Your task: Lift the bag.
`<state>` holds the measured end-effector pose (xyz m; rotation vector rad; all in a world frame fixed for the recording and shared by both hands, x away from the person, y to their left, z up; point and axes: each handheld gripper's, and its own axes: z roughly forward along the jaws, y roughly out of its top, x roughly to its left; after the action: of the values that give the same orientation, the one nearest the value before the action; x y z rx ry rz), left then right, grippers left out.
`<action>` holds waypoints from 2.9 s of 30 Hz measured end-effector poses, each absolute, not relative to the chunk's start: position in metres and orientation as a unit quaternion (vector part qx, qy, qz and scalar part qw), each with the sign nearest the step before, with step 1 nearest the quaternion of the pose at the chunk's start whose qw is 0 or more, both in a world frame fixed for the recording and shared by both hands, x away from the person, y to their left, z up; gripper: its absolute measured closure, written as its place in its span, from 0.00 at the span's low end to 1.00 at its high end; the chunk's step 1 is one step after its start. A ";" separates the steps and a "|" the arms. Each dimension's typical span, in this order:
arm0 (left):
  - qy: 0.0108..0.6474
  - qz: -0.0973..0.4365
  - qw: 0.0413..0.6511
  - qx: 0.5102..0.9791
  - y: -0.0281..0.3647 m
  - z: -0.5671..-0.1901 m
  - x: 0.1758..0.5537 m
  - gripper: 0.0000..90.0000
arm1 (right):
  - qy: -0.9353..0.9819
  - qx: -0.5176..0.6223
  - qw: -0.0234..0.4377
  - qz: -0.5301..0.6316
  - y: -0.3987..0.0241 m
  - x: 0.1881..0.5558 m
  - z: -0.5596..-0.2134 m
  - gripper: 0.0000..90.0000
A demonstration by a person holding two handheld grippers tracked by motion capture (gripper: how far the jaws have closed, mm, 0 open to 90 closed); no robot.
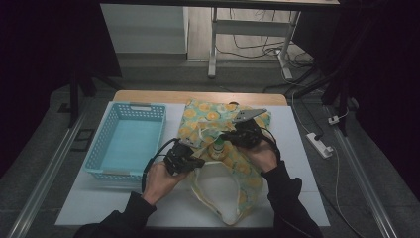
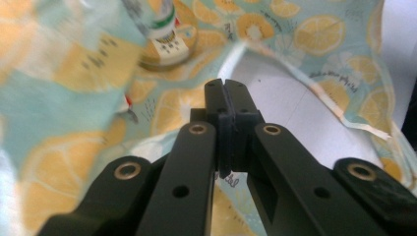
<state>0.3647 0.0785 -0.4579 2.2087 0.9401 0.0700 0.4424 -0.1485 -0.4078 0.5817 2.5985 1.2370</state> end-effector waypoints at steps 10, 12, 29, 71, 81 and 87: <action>0.355 0.025 0.386 0.851 0.085 -0.422 0.371 1.00 | 0.881 0.195 0.099 0.419 -0.154 0.441 -0.399 0.99; 0.353 0.025 0.383 0.853 0.084 -0.423 0.371 1.00 | 0.881 0.196 0.100 0.419 -0.154 0.440 -0.397 0.99; 0.287 0.055 0.339 0.894 0.033 -0.511 0.374 0.39 | 0.882 0.203 0.095 0.415 -0.154 0.443 -0.410 0.99; 0.297 0.036 0.414 0.860 0.080 -0.350 0.400 1.00 | 0.881 0.173 0.103 0.427 -0.150 0.440 -0.347 0.99; 0.294 0.040 0.443 0.846 0.092 -0.303 0.414 1.00 | 0.876 0.168 0.117 0.436 -0.151 0.441 -0.313 0.99; 0.294 0.051 0.457 0.838 0.097 -0.278 0.422 1.00 | 0.873 0.165 0.135 0.438 -0.152 0.444 -0.292 0.99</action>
<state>0.4221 0.0970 -0.2775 2.0665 0.7241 0.1268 0.4437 -0.1517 -0.2922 0.4786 2.5300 1.2679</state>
